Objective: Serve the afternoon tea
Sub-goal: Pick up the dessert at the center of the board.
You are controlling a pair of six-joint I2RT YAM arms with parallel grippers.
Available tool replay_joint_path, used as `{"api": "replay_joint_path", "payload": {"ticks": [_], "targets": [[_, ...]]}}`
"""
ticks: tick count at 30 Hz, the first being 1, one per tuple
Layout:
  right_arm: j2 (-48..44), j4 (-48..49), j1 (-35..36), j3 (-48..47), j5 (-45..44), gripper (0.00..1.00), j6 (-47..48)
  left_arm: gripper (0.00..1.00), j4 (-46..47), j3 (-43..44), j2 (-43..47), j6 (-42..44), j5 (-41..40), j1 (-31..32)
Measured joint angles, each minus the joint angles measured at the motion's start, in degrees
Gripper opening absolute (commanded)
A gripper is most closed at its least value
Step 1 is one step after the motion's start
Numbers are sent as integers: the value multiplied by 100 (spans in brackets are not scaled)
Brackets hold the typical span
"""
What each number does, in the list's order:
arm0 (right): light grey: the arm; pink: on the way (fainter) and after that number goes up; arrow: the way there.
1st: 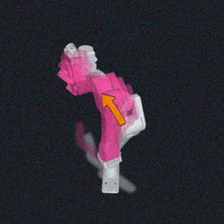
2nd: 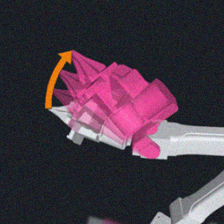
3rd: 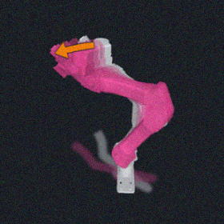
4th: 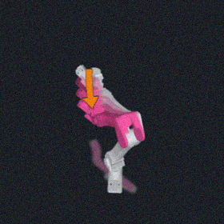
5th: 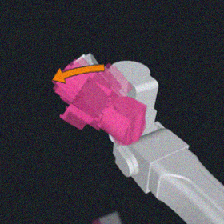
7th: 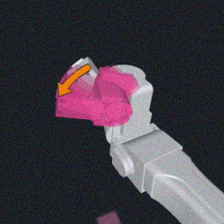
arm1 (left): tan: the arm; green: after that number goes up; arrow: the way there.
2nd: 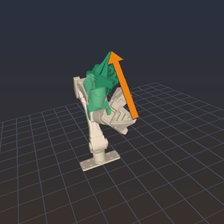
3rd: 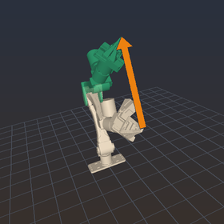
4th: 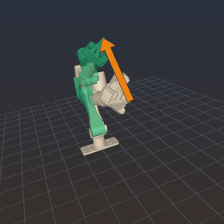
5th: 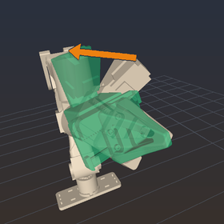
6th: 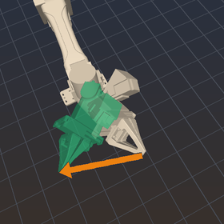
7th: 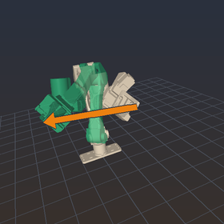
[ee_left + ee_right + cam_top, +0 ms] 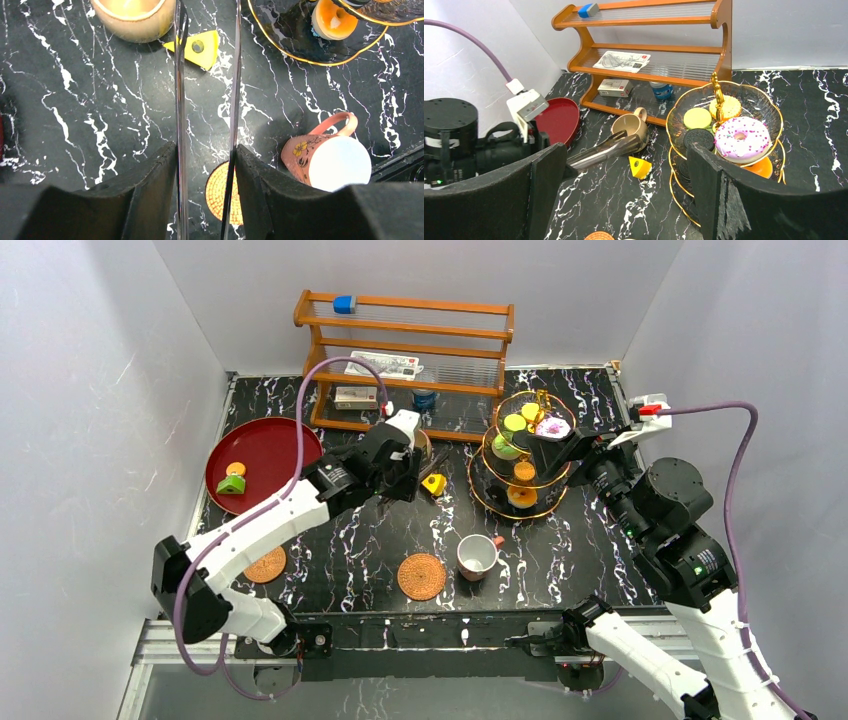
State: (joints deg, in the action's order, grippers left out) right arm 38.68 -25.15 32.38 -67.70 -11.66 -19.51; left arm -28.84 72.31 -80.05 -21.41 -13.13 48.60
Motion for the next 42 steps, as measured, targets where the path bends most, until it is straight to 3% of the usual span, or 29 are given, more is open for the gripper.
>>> {"api": "replay_joint_path", "payload": {"ticks": [8,27,32,39,42], "targets": [[0,0,0,0,0,99,0,48,-348,-326,284,-74,37,0],[4,0,0,0,0,99,0,50,-240,-660,-354,-247,310,52],[4,0,0,0,0,99,0,45,15,-662,-538,-240,304,55],[4,0,0,0,-2,99,2,25,201,-660,-872,-160,297,57],[4,2,0,0,-13,99,2,24,186,-660,-876,-146,297,68]]}}
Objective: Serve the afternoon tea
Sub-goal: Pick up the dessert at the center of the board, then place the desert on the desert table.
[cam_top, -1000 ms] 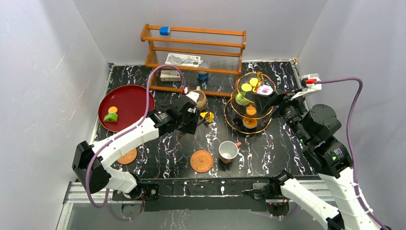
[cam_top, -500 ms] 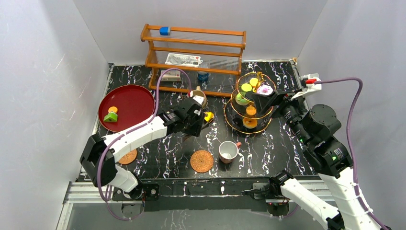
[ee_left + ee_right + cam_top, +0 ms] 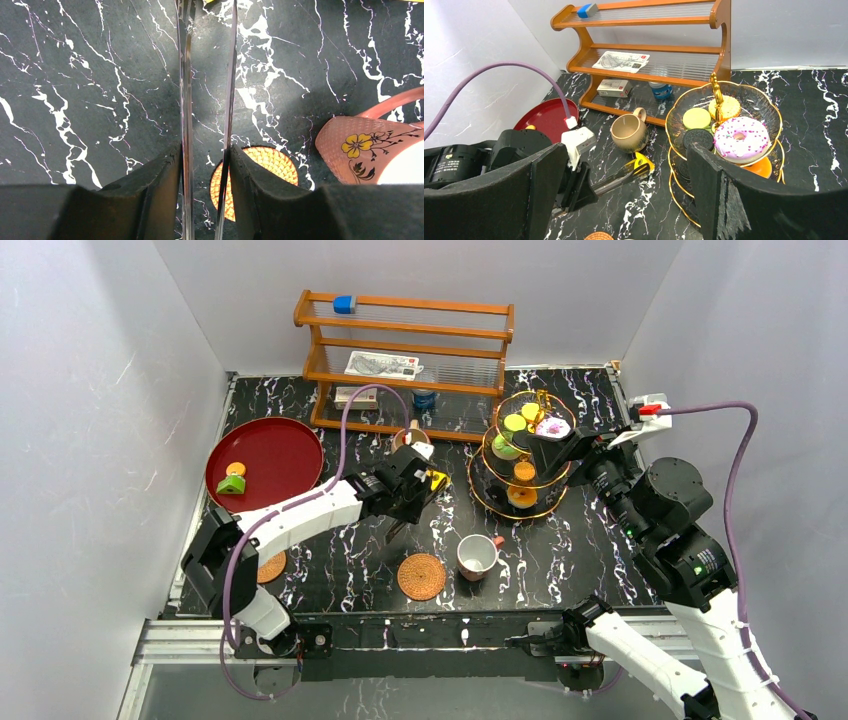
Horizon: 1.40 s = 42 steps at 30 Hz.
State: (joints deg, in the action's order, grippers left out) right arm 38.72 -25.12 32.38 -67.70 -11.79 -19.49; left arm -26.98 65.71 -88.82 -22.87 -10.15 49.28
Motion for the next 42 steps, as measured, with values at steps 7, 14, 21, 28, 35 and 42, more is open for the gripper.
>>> {"api": "replay_joint_path", "payload": {"ticks": [7,14,21,28,35,42], "targets": [[0,0,0,2,-7,99,2,23,-52,2,122,4,-37,83],[0,2,0,4,-7,99,0,23,-144,273,289,90,-35,190],[0,0,0,4,-7,99,0,23,-127,507,304,142,-35,223],[2,2,0,4,-7,99,0,23,20,568,275,264,-35,267],[2,2,0,4,-7,99,0,23,184,726,192,389,-28,313],[2,2,0,4,-7,99,0,24,317,754,13,470,109,337]]}}
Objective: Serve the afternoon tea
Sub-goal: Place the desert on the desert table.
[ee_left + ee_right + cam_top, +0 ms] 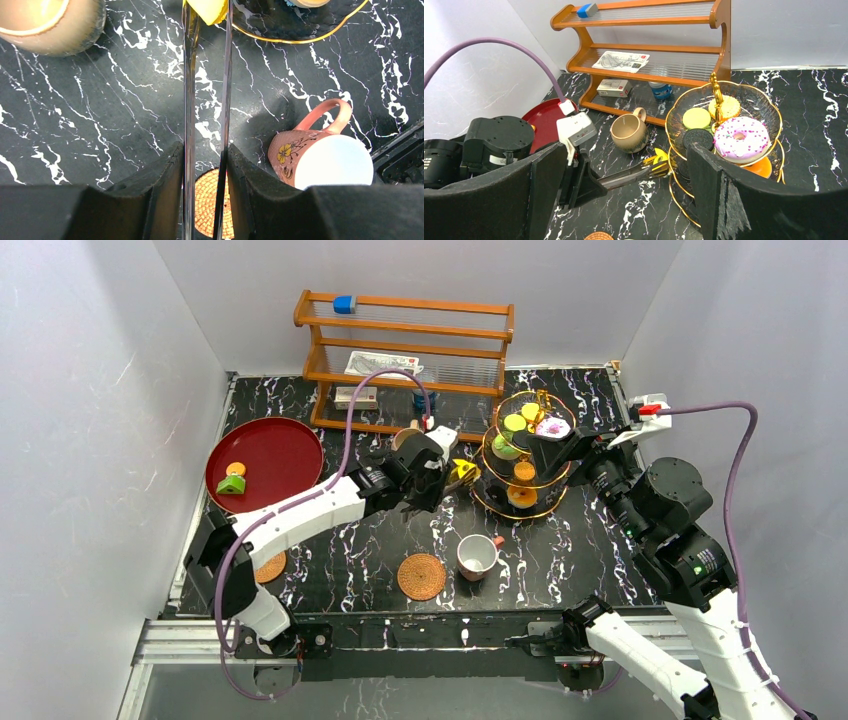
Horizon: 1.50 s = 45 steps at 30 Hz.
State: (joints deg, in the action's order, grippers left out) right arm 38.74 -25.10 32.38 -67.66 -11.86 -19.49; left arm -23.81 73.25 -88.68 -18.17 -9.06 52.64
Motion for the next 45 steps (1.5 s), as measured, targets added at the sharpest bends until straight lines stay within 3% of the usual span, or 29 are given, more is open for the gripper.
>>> {"api": "replay_joint_path", "payload": {"ticks": [25,33,39,45], "targets": [[37,44,0,81,-2,98,0,25,472,175,-402,127,393,199],[90,48,0,81,-2,99,13,33,595,302,-868,173,485,229],[127,52,0,81,-2,99,20,47,717,302,-970,223,520,234],[175,63,0,81,-2,99,20,50,745,299,-918,214,520,234]]}}
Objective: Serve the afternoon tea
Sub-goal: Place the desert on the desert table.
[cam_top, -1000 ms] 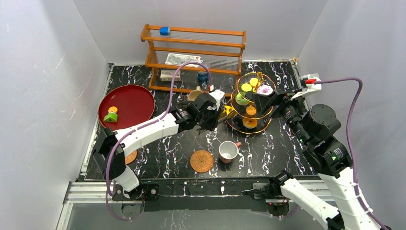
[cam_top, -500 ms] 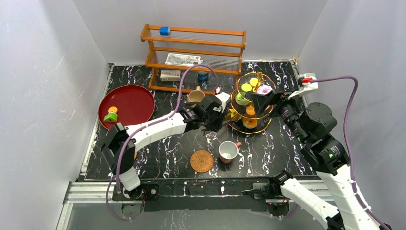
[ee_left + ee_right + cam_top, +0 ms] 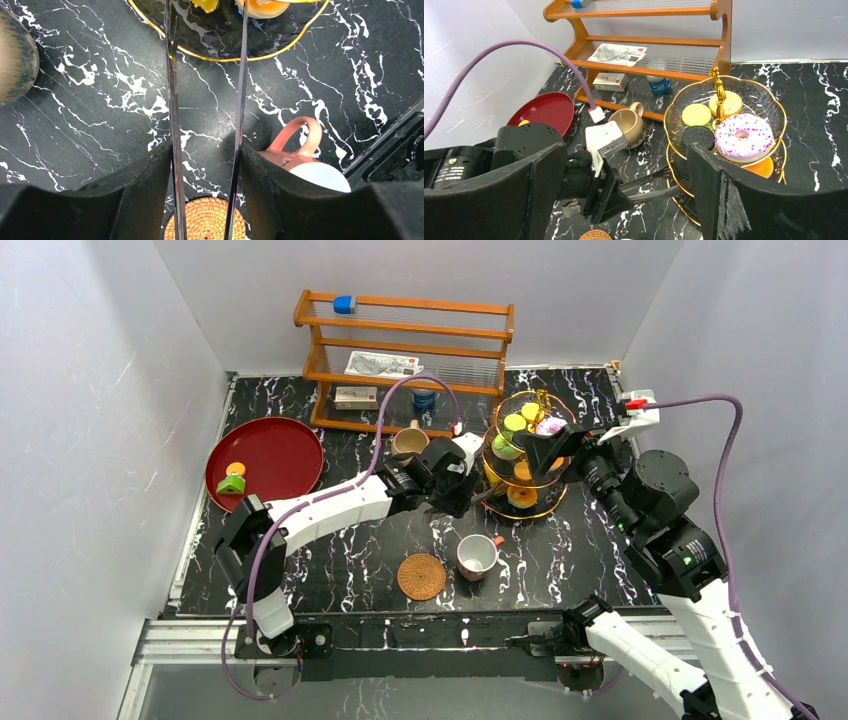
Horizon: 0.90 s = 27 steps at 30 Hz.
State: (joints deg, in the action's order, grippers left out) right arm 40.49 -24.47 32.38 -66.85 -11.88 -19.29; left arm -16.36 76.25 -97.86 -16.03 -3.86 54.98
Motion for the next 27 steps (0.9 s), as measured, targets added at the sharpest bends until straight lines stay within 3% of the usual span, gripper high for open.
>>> {"api": "replay_joint_path", "payload": {"ticks": [16,27], "targets": [[37,26,0,0,20,99,-2,39,-332,-341,669,-177,-234,0],[212,33,0,-2,46,99,-4,39,-809,-719,1403,-275,-1113,0]]}}
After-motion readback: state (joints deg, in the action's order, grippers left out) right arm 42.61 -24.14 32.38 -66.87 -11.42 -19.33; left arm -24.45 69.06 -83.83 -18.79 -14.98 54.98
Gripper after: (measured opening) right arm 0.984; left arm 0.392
